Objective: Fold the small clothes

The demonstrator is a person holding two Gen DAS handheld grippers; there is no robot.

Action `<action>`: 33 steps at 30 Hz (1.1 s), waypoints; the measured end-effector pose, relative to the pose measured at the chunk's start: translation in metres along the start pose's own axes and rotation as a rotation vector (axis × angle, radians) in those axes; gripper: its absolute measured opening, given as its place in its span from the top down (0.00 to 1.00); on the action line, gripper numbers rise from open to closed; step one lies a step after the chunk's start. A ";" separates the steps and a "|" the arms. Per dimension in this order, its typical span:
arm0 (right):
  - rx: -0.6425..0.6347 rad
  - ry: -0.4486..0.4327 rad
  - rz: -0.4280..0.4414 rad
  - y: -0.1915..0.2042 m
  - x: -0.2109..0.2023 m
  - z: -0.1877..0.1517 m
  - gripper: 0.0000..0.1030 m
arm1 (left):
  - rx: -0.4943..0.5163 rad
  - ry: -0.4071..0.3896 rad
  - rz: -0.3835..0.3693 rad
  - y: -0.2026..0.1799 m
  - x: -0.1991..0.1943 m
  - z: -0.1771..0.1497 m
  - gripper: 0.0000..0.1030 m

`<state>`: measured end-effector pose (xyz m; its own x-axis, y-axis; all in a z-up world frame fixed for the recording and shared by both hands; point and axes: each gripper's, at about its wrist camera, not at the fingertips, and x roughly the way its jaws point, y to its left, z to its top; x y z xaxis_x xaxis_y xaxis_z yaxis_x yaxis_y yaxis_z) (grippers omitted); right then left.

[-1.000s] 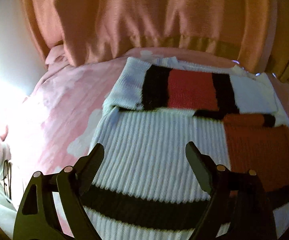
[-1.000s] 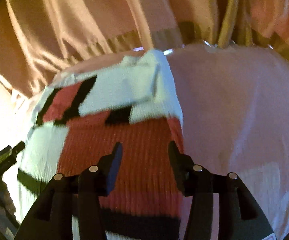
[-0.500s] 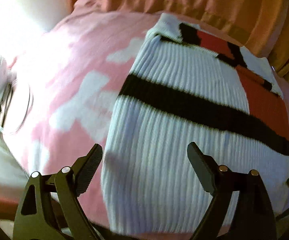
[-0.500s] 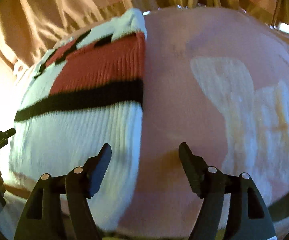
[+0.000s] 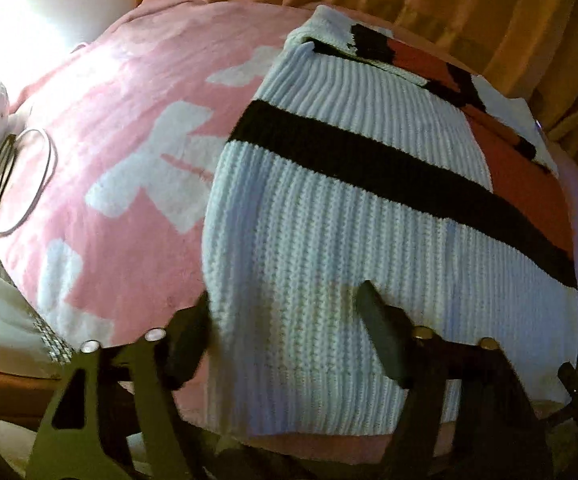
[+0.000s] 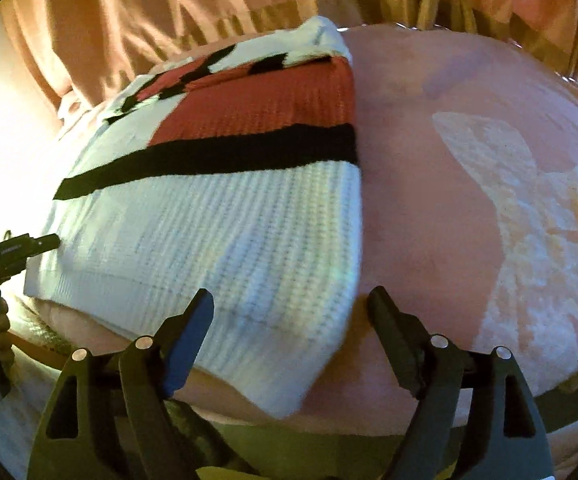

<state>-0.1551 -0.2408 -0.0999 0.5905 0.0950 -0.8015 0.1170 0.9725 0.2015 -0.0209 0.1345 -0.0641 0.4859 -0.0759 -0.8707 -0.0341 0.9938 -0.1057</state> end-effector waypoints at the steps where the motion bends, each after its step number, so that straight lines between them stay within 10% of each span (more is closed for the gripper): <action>1: 0.003 -0.004 0.006 0.002 0.000 0.000 0.24 | -0.007 -0.002 -0.003 0.001 -0.001 0.001 0.46; 5: -0.027 -0.023 -0.015 0.008 0.003 0.001 0.36 | -0.024 -0.004 -0.028 0.003 -0.001 0.005 0.73; 10: 0.025 -0.028 0.024 0.002 0.006 0.008 0.79 | -0.001 -0.014 -0.050 -0.003 -0.004 0.005 0.81; 29: 0.127 -0.018 0.123 -0.003 0.008 0.008 0.63 | -0.061 -0.028 -0.078 -0.004 0.006 0.013 0.34; 31: 0.124 -0.017 0.120 -0.001 0.009 0.009 0.64 | -0.073 -0.028 -0.082 -0.003 0.007 0.015 0.47; 33: 0.132 -0.009 0.134 -0.003 0.009 0.011 0.92 | -0.092 -0.018 -0.107 0.002 0.006 0.017 0.83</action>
<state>-0.1412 -0.2453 -0.1012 0.6151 0.2191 -0.7574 0.1400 0.9150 0.3784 -0.0029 0.1376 -0.0609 0.5062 -0.1788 -0.8437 -0.0605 0.9685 -0.2415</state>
